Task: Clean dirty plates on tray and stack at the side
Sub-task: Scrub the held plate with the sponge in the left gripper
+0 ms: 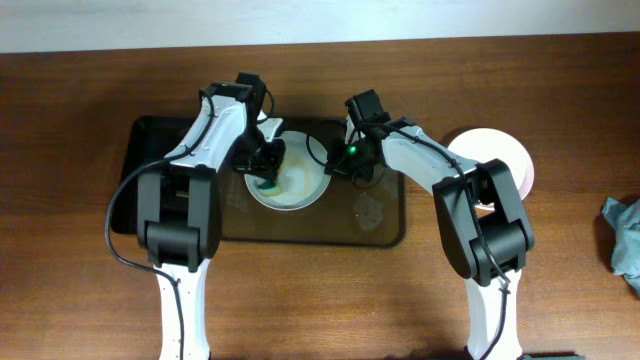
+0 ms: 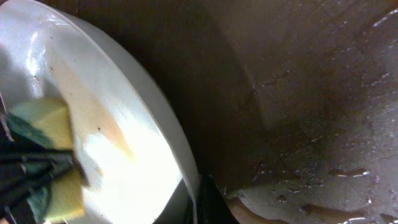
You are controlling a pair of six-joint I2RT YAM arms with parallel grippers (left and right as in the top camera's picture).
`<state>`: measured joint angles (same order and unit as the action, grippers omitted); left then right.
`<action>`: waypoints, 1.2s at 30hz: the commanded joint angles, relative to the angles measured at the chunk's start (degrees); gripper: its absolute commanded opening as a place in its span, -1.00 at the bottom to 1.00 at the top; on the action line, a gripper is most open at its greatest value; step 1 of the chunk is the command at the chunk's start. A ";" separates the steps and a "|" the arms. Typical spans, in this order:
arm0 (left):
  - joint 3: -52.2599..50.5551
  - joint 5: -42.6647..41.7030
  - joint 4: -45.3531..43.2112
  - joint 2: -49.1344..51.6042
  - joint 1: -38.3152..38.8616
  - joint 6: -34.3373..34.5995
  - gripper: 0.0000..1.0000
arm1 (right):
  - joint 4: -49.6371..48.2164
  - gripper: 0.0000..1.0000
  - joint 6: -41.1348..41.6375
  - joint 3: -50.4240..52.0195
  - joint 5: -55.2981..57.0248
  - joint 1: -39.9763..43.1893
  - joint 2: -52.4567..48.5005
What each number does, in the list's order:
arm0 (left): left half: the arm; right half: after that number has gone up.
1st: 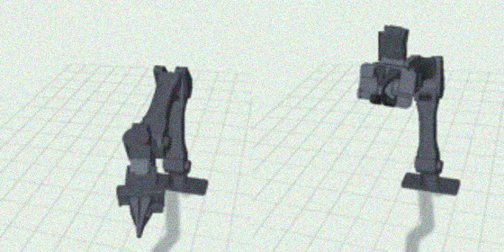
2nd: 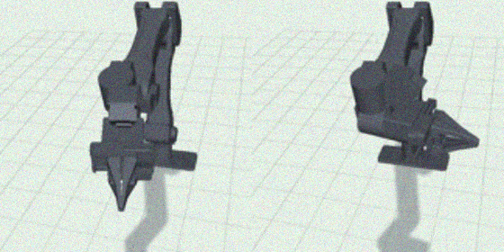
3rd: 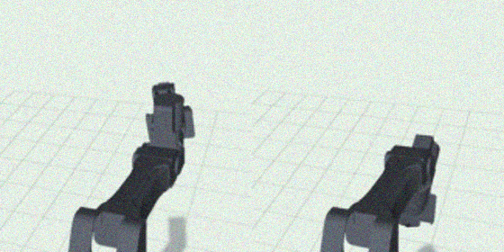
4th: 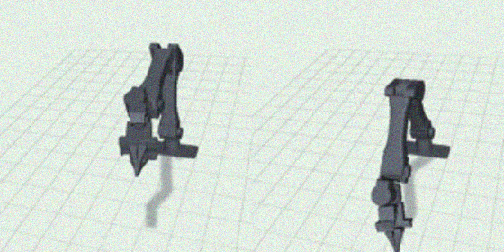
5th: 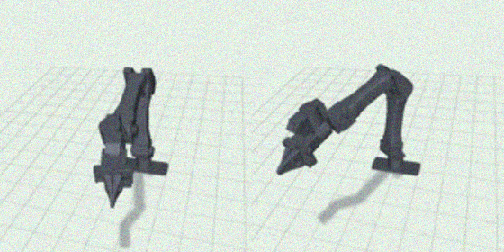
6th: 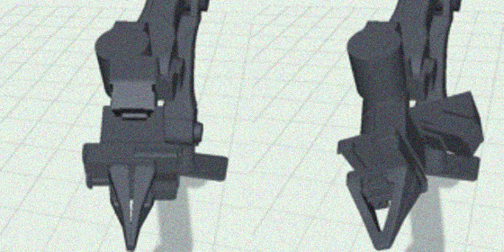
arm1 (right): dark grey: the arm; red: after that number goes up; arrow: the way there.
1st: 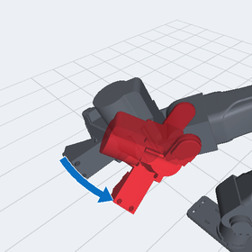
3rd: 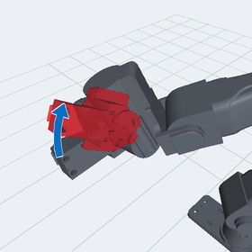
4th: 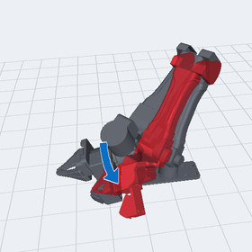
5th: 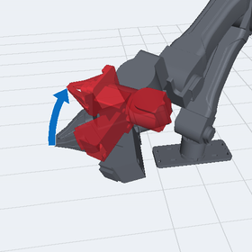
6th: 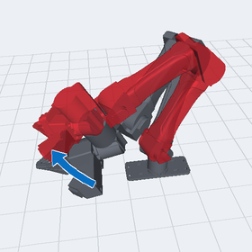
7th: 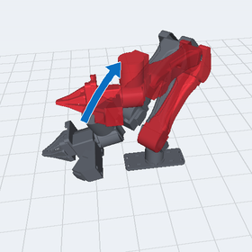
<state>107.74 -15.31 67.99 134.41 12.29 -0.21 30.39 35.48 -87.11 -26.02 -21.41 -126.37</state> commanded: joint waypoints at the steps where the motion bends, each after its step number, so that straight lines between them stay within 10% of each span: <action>1: -2.29 -15.54 -2.69 3.89 1.51 -7.19 -0.99 | 1.03 -0.92 0.79 1.46 4.24 0.44 -1.33; 10: -2.27 -5.60 -25.33 4.46 1.51 13.25 -0.99 | 1.09 -0.92 0.33 1.46 4.22 0.44 -1.33; 15: -2.27 37.97 -17.79 4.46 1.57 22.03 -0.98 | 1.05 -0.92 -0.09 1.46 4.24 0.44 -1.33; 17: -2.27 39.93 -10.27 4.46 1.57 22.05 -0.99 | 1.05 -0.92 -0.09 1.46 4.22 0.44 -1.33; 22: -2.27 21.22 4.81 4.46 1.57 11.82 -0.98 | 1.05 -0.92 -0.07 1.46 4.20 0.44 -1.33; 26: -2.27 -12.39 2.69 4.46 1.55 -3.26 -0.99 | 1.05 -0.92 -0.09 1.46 4.20 0.44 -1.33; 36: 12.39 -30.40 -10.45 4.44 -8.48 0.92 -0.98 | 1.73 -0.92 -0.09 1.46 4.20 0.44 -1.33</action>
<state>111.98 -42.04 56.38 139.04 9.43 -1.28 31.03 35.35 -87.09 -25.78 -21.34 -126.26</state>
